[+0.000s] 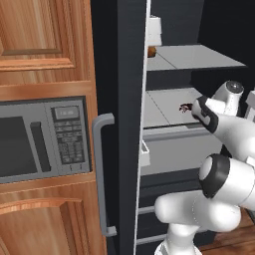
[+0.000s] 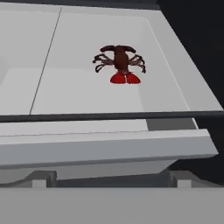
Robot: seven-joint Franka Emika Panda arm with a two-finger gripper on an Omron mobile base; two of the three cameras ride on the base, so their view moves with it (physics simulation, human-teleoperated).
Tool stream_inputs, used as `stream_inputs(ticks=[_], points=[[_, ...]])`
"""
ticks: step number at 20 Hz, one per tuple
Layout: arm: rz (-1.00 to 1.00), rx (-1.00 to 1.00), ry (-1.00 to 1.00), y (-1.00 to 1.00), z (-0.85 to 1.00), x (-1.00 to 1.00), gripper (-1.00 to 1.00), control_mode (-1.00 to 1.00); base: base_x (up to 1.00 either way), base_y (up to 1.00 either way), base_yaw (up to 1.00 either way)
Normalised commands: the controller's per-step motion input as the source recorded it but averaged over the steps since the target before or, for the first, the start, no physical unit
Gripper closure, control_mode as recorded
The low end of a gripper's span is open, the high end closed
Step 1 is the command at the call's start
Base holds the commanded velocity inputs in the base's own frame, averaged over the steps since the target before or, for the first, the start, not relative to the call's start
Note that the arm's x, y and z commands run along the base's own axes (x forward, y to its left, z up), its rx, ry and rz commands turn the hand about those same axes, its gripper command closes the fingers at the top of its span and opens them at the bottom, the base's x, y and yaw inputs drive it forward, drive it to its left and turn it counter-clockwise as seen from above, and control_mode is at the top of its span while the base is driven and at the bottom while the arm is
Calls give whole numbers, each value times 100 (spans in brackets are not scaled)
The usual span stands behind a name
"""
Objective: Move the bread and lobster from the second highest shelf to the top shelf to make space. Then, place the pitcher from the counter on the cleared second highest shelf.
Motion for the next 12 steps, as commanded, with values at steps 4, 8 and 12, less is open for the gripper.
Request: stream_inputs(ticks=[4,8,12], points=[[0,0,0,-29,-23,34,-100,-100,0,0,0],[0,0,0,-17,-5,56,-100,-100,0,0,0],[0,0,0,-5,0,61,-100,-100,0,0,0]])
